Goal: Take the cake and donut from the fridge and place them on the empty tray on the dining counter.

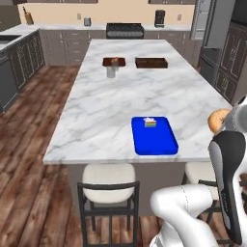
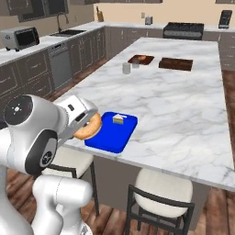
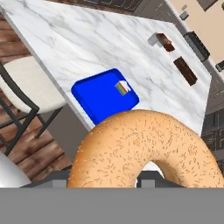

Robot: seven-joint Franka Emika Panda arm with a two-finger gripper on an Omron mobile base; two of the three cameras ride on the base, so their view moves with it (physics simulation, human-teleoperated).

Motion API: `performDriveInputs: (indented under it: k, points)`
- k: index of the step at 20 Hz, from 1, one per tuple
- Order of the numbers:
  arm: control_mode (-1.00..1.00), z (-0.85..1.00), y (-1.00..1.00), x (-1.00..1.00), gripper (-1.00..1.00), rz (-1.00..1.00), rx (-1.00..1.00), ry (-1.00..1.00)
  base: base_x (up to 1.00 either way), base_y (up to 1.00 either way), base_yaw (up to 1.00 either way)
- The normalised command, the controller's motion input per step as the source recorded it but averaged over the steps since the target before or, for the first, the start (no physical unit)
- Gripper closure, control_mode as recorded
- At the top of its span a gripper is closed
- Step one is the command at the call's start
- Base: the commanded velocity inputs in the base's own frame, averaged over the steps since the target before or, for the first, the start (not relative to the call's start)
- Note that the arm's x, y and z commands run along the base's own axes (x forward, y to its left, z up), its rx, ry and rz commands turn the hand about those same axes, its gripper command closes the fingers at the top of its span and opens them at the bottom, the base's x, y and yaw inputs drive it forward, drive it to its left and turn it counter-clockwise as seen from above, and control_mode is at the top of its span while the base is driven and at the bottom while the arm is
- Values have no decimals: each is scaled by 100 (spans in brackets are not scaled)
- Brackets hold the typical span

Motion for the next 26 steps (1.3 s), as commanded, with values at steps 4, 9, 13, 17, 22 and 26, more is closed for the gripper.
performDriveInputs:
  k: [4, 9, 13, 17, 22, 26]
  points:
    - [100, 0, 0, 0, 100, 0, 0, 0, 100, 0, 20]
    - [-100, -9, 0, 20, 100, 1, 3, 0, 80, 0, 6]
    - [-100, -4, 0, 82, 100, 11, 13, 7, 0, 0, 0]
    - [-100, 0, 0, 67, 100, 12, 11, 18, 0, 0, 0]
    - [-100, -27, 14, 49, 100, 3, 4, 30, 0, 0, 0]
    - [-100, -66, 34, 25, 100, 7, 0, 11, 0, 0, 0]
